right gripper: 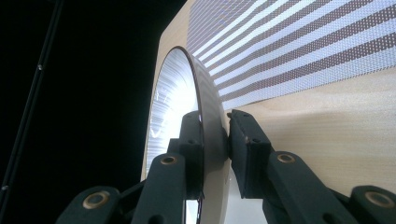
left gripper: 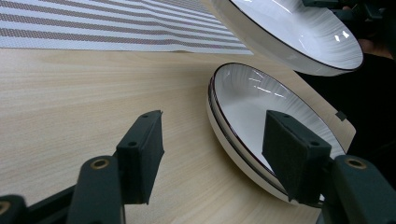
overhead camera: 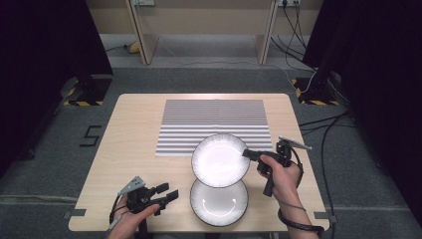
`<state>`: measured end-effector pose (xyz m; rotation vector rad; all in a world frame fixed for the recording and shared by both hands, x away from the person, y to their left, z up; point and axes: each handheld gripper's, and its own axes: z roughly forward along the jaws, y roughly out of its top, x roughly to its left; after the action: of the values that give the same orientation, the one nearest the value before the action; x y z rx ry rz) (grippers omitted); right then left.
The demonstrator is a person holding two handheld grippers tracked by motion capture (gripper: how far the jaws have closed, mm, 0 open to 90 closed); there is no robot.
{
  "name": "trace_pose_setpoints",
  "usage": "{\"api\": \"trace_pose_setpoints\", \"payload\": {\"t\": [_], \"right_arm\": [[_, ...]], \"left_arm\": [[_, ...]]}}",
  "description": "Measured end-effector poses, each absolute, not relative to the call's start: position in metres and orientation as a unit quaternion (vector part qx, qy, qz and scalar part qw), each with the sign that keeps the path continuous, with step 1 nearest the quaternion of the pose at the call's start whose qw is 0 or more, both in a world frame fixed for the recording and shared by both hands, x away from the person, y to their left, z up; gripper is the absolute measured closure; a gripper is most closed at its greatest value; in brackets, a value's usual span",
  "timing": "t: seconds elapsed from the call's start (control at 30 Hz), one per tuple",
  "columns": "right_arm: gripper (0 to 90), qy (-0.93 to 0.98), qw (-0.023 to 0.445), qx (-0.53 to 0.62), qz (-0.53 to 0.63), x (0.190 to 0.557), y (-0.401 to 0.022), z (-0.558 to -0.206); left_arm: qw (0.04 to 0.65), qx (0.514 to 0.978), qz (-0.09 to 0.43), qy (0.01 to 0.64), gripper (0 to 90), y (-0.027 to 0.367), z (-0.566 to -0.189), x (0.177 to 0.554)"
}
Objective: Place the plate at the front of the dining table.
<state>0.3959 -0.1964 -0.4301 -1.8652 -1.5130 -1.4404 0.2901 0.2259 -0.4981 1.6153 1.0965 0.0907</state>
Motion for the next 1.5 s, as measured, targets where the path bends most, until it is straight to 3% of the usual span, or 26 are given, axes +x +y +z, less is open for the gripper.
{"api": "trace_pose_setpoints", "payload": {"t": [1.5], "right_arm": [[74.7,-0.519,0.162,-0.666,-0.511,0.416,-0.194,-0.428]], "left_arm": [[0.558,0.686,0.036,0.467,37.6,0.226,-0.501,0.292]]}}
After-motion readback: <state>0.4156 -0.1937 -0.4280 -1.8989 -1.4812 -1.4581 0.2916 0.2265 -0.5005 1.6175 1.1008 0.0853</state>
